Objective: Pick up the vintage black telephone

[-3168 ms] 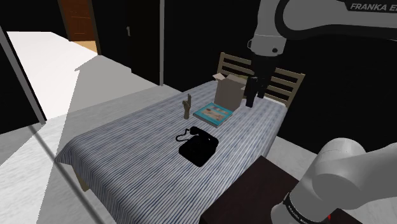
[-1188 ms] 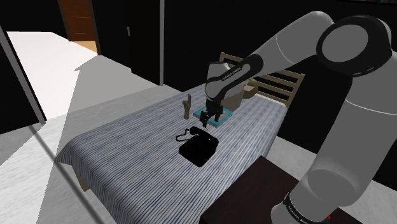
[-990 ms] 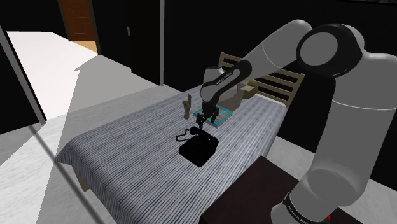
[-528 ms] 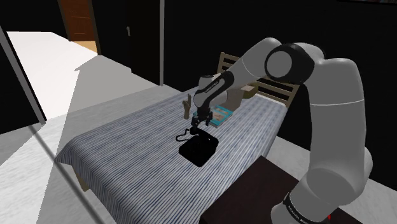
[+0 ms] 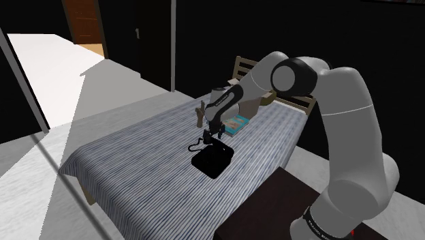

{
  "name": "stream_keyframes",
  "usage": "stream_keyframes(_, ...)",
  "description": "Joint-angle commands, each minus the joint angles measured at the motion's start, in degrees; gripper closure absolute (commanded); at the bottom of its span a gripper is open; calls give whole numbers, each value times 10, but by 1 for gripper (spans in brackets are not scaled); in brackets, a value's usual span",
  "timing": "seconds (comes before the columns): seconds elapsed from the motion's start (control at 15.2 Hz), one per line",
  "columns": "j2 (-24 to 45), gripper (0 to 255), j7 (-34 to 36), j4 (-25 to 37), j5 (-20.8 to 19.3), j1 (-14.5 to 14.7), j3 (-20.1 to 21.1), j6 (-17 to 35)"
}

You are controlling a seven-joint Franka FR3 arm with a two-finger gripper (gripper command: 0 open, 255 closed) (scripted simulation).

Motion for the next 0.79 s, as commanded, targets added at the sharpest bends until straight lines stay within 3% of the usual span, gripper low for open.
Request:
stream_keyframes(0.0,16,0,0,2,0,0,0,14)
stream_keyframes(0.13,16,0,0,2,0,0,0,14)
stream_keyframes(0.2,14,255,0,1,0,-1,0,14)
stream_keyframes(0.73,14,255,0,1,0,0,0,14)
